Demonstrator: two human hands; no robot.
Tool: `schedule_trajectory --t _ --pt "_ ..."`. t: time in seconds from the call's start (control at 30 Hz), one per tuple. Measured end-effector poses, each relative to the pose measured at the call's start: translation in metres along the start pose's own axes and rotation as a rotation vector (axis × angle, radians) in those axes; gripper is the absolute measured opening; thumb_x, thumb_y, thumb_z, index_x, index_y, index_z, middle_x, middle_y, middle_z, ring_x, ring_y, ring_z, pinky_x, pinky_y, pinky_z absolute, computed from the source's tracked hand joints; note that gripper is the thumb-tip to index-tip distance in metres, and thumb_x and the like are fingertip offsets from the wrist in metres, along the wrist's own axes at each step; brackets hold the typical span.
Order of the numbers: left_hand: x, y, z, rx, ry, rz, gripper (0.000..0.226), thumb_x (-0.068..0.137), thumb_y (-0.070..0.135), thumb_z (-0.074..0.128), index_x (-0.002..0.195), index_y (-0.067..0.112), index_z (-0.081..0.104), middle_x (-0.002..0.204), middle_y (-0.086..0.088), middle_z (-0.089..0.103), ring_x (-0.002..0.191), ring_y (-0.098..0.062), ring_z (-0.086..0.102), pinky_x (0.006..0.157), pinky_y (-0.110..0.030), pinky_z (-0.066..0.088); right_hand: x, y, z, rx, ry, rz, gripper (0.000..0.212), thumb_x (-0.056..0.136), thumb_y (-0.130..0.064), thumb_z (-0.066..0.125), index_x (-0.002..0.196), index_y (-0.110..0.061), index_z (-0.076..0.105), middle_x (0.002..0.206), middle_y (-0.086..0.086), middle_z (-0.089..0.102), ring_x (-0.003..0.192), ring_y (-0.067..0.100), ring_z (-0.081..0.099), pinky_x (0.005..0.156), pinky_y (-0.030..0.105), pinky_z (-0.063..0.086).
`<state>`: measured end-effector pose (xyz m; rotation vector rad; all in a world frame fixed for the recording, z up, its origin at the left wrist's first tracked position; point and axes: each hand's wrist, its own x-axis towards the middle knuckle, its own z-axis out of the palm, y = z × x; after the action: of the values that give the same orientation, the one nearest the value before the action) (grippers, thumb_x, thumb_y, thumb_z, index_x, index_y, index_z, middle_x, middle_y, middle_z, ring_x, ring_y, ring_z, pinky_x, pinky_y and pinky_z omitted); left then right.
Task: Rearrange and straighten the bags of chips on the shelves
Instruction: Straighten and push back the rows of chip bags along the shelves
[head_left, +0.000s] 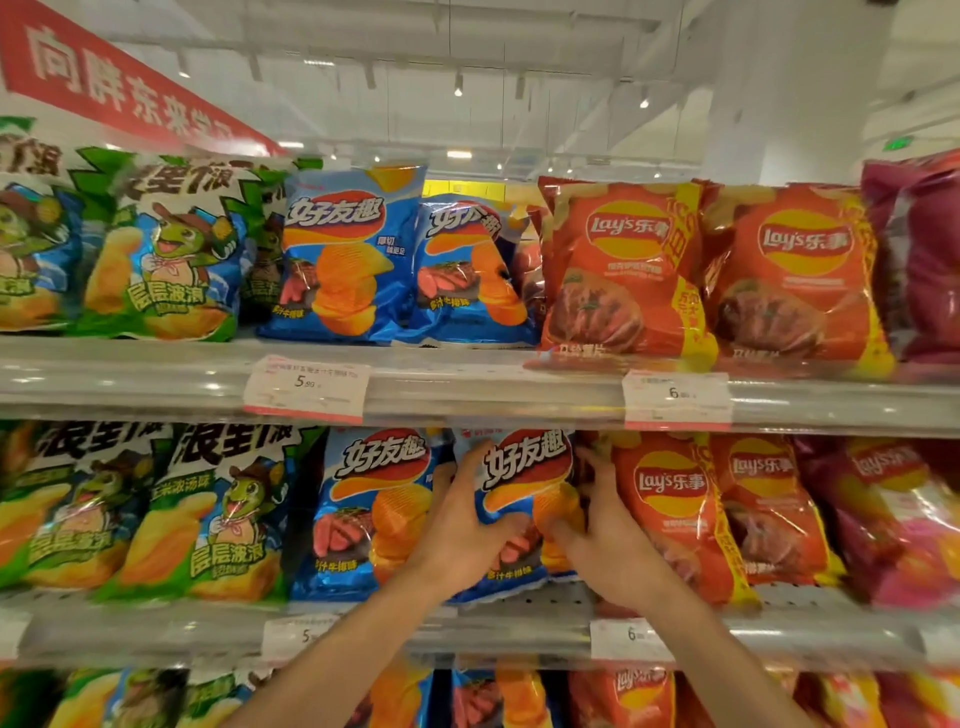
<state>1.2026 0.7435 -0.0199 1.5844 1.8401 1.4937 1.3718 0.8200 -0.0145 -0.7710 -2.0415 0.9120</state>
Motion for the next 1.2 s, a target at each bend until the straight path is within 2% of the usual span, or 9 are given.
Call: schedule_trajectory --t 0.13,0.23,0.43,0.6,0.77,0.9,1.0,1.1,1.2 --pt "0.002 0.0 -0.005 -0.001 -0.032 0.042 0.085 0.082 0.013 0.08 0.147 0.035 0.031 0.13 0.006 0.033 0.101 0.006 0.044 0.064 0.007 0.037 0.009 0.003 -0.005 0.07 0.034 0.014 0.052 0.088 -0.01 0.069 0.124 -0.035 0.04 0.124 0.0 0.061 0.11 0.009 0.062 0.092 0.03 0.055" --pt "0.003 -0.001 -0.01 0.0 -0.044 0.054 0.088 0.078 0.019 0.083 0.146 0.039 0.032 0.133 0.01 0.035 0.116 0.0 0.041 0.075 0.006 0.036 0.013 0.001 -0.008 0.109 -0.058 0.045 0.053 0.087 -0.01 0.071 0.124 -0.039 0.046 0.124 -0.008 0.061 0.11 0.004 0.061 0.092 0.027 0.055" --pt "0.008 -0.005 -0.019 -0.026 -0.121 0.065 0.093 0.067 0.026 0.09 0.136 0.057 0.035 0.145 0.016 0.036 0.136 -0.003 0.038 0.115 -0.034 0.038 0.011 0.001 -0.011 0.089 -0.091 0.072 0.076 0.08 -0.012 0.079 0.136 -0.047 0.042 0.133 -0.011 0.057 0.118 0.004 0.058 0.101 0.033 0.052" --pt "0.009 -0.001 -0.024 -0.009 -0.168 0.089 0.102 0.067 0.018 0.091 0.125 0.069 0.024 0.141 0.023 0.029 0.132 0.003 0.034 0.112 -0.023 0.036 0.007 -0.002 -0.015 0.054 -0.085 0.048 0.09 0.08 -0.014 0.079 0.147 -0.048 0.029 0.141 -0.015 0.049 0.124 -0.002 0.052 0.103 0.027 0.049" --pt "0.013 0.001 -0.024 0.049 -0.199 0.133 0.116 0.069 0.019 0.09 0.151 0.047 0.014 0.153 0.021 0.018 0.137 0.004 0.025 0.093 0.005 0.03 0.002 -0.01 -0.011 -0.001 -0.057 0.048 0.092 0.084 -0.011 0.075 0.147 -0.05 0.02 0.144 -0.017 0.038 0.12 -0.011 0.046 0.094 0.007 0.041" --pt "0.005 -0.008 -0.032 0.207 -0.117 0.23 0.105 0.081 0.042 0.078 0.153 0.052 0.002 0.163 0.016 0.001 0.149 -0.007 0.015 0.113 -0.022 0.032 0.003 -0.018 -0.002 -0.162 -0.012 0.016 0.087 0.088 -0.016 0.071 0.149 -0.045 0.015 0.147 -0.018 0.017 0.14 0.009 0.027 0.106 0.015 0.025" --pt "-0.01 -0.019 -0.051 0.624 0.131 0.387 0.071 0.094 0.054 0.05 0.156 0.036 0.02 0.158 -0.002 0.022 0.139 -0.02 0.033 0.11 -0.039 0.042 0.0 -0.02 0.007 -0.389 0.071 0.003 0.084 0.091 -0.025 0.065 0.156 -0.033 0.013 0.157 -0.003 0.009 0.146 0.025 0.022 0.114 0.026 0.026" --pt "-0.016 -0.035 -0.071 0.869 0.218 0.407 0.058 0.095 0.049 0.038 0.146 0.021 0.045 0.149 -0.009 0.042 0.13 -0.031 0.045 0.104 -0.048 0.044 -0.002 -0.02 0.026 -0.772 0.24 -0.211 0.068 0.094 -0.039 0.056 0.153 -0.022 0.027 0.156 0.015 0.022 0.145 0.037 0.023 0.118 0.05 0.029" --pt "-0.018 -0.051 -0.078 1.023 0.162 0.37 0.06 0.099 0.051 0.033 0.151 0.021 0.038 0.156 -0.008 0.036 0.141 -0.03 0.036 0.115 -0.048 0.027 0.001 -0.018 0.053 -0.951 0.187 -0.313 0.061 0.099 -0.051 0.038 0.152 -0.023 0.033 0.159 0.013 0.028 0.15 0.035 0.018 0.117 0.062 0.019"
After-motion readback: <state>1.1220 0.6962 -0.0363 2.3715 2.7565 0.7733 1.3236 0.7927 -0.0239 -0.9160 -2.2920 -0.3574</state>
